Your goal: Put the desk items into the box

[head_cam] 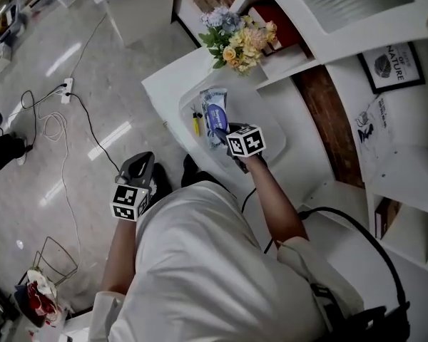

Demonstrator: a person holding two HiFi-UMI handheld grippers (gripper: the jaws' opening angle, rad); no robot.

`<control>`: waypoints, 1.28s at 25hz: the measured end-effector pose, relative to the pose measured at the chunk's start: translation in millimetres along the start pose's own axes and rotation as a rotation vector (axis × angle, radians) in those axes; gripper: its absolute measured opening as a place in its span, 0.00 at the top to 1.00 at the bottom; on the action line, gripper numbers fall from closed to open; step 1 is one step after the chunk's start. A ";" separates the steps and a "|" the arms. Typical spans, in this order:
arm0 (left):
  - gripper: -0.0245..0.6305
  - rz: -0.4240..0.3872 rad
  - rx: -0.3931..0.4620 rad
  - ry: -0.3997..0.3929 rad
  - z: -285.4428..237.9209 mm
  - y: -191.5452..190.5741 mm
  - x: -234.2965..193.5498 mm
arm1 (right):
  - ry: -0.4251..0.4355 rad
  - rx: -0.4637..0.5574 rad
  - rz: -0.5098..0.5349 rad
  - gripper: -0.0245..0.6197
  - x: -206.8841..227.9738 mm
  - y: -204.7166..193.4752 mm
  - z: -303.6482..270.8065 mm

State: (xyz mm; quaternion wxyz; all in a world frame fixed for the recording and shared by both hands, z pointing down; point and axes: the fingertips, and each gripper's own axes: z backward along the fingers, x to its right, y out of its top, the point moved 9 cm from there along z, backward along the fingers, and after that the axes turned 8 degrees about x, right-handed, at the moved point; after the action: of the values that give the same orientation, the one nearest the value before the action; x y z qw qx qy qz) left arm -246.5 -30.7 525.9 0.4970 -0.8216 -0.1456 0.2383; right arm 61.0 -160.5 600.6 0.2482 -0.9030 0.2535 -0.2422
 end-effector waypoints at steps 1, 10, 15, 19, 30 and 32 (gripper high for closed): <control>0.96 0.003 -0.001 0.005 0.6 -0.1 0.1 | 0.001 -0.017 0.002 0.85 1.9 -2.7 -4.6; 0.96 0.020 -0.007 0.054 5.0 0.2 3.5 | 0.010 -0.062 -0.013 0.81 13.6 -17.1 -28.0; 0.96 0.013 -0.012 0.053 5.4 0.8 7.5 | 0.003 -0.049 -0.024 0.77 18.7 -20.0 -25.2; 0.96 0.005 -0.005 0.042 4.4 1.5 11.1 | -0.007 -0.013 -0.014 0.77 18.1 -17.8 -13.8; 0.96 -0.001 0.022 -0.020 2.5 -0.2 18.8 | -0.031 0.145 0.028 0.83 -1.7 -2.8 31.4; 0.96 0.003 0.033 -0.033 1.3 1.6 18.4 | -0.042 0.171 0.038 0.84 -6.2 -1.3 41.2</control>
State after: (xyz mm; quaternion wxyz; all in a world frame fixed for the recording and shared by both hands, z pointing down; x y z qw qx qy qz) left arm -231.7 -21.7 519.4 0.5077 -0.8093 -0.1485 0.2553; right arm 80.0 -142.5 568.1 0.3344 -0.8784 0.2435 -0.2393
